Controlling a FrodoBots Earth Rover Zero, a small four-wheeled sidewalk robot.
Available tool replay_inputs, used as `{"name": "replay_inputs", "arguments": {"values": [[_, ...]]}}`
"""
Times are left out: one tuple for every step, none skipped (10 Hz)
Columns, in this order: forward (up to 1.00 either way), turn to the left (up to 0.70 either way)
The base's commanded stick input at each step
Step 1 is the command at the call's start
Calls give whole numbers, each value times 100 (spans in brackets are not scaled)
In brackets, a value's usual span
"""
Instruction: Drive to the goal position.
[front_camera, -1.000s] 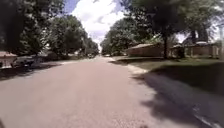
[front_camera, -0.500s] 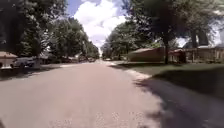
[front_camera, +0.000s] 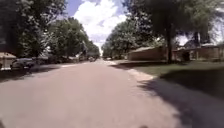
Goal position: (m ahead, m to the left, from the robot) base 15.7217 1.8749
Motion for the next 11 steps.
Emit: {"name": "replay_inputs", "arguments": {"values": [[70, 0], [70, 0], [70, 0], [70, 0], [70, 0], [70, 0], [70, 0], [70, 0], [70, 0], [70, 0], [70, 0]]}}
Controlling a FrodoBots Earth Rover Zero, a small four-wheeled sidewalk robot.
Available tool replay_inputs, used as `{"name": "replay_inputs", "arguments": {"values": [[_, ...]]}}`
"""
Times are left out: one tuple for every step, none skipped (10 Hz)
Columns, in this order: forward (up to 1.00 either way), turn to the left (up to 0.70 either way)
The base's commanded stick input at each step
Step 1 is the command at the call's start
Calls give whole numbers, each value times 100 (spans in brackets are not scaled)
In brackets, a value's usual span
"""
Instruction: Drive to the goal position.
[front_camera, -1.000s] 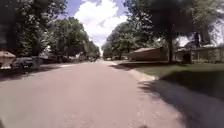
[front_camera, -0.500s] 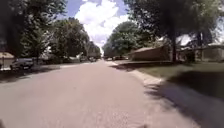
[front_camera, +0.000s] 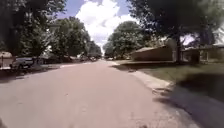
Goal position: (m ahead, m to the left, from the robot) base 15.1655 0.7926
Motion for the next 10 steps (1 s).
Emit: {"name": "replay_inputs", "arguments": {"values": [[70, 0], [70, 0], [70, 0], [70, 0], [70, 0], [70, 0], [70, 0], [70, 0], [70, 0], [70, 0]]}}
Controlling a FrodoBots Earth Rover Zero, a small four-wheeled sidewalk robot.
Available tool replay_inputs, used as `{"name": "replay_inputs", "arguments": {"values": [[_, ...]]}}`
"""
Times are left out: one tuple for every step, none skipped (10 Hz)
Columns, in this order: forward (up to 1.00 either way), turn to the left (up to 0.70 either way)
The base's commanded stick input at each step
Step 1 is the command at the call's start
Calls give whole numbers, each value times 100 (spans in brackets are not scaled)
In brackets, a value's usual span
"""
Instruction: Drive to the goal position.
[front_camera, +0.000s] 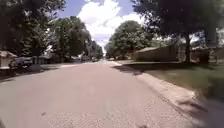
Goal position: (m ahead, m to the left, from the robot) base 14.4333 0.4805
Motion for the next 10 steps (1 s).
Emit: {"name": "replay_inputs", "arguments": {"values": [[70, 0], [70, 0], [70, 0], [70, 0], [70, 0], [70, 0], [70, 0], [70, 0], [70, 0], [70, 0]]}}
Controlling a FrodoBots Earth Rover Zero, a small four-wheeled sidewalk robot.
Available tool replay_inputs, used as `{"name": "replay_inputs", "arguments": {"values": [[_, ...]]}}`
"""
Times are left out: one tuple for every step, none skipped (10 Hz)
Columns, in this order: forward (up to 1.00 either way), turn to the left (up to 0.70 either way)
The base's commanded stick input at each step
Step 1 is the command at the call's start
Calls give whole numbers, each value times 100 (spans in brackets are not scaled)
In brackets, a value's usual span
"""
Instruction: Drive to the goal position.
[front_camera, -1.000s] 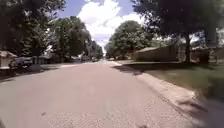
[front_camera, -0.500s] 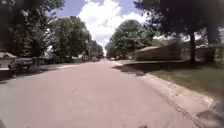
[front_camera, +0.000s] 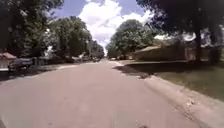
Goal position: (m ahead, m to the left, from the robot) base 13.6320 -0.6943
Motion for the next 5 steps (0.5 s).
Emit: {"name": "replay_inputs", "arguments": {"values": [[70, 0], [70, 0], [70, 0], [70, 0], [70, 0]]}}
